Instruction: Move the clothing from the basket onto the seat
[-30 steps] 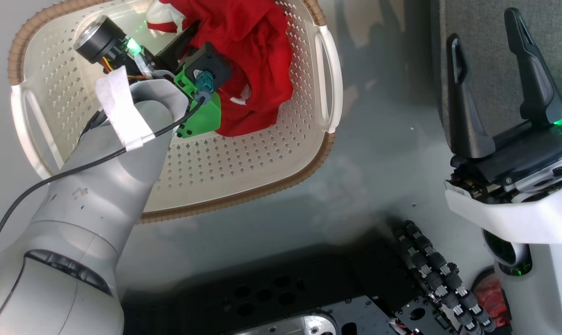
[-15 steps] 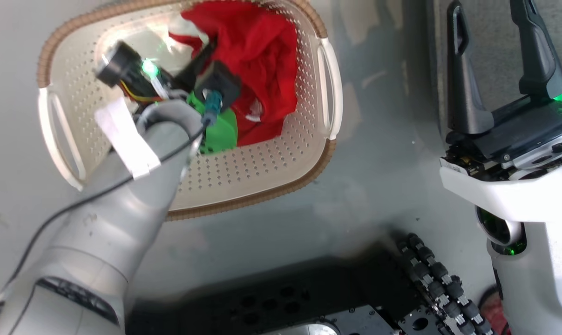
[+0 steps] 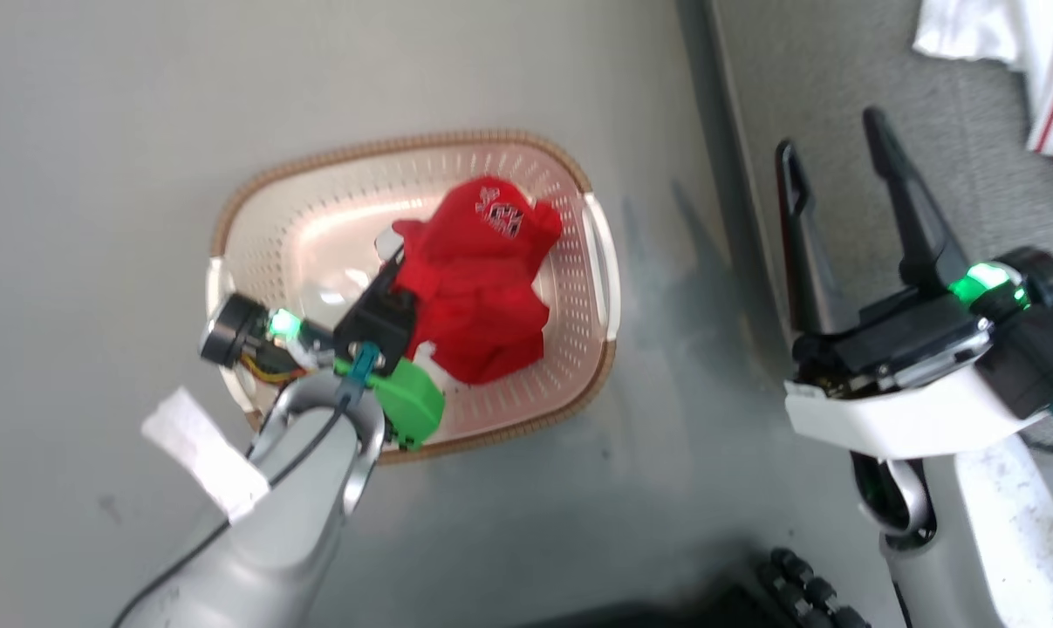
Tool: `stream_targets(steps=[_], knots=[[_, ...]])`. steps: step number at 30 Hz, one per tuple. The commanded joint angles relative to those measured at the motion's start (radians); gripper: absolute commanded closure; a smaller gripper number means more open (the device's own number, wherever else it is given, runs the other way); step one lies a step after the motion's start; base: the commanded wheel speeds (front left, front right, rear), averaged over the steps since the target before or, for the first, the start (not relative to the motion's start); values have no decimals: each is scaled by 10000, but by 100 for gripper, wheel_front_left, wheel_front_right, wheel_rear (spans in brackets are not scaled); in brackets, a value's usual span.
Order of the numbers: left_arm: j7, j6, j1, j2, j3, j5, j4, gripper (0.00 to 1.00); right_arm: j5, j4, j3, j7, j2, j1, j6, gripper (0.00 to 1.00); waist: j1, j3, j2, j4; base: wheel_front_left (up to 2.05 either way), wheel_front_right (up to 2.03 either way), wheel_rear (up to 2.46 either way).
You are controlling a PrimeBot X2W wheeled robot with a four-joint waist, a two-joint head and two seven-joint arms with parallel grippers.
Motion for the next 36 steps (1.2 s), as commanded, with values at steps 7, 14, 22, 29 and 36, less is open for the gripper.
stream_targets(steps=[7, 14, 22, 29, 36], knots=[[-8, 250, 2029, 151, 741, -89, -1867, 100, 165, 523, 154, -19, 89, 1144, -11, 0, 1, -4267, -1, 399, 0, 0, 0], [-8, 239, 2975, 60, 1095, 178, -3240, 100, 221, 862, 295, -19, 158, 1958, -11, 0, 1, -5631, -1, 463, 0, 0, 0], [-8, 132, 3430, -38, 1313, 412, -4403, 100, 310, 1136, 424, -19, 183, 2804, -11, 0, 1, -6666, -1, 370, 0, 0, 0], [-6, -79, 3505, -213, 1260, 575, -5138, 100, 361, 1271, 553, -19, 75, 3202, -11, 0, 1, -7034, -1, 311, 0, 0, 0], [-8, -431, 3468, -469, 958, 543, -5470, 100, 511, 1440, 914, -19, 18, 3314, -11, 0, 1, -7212, -1, 418, 0, 0, 0]])
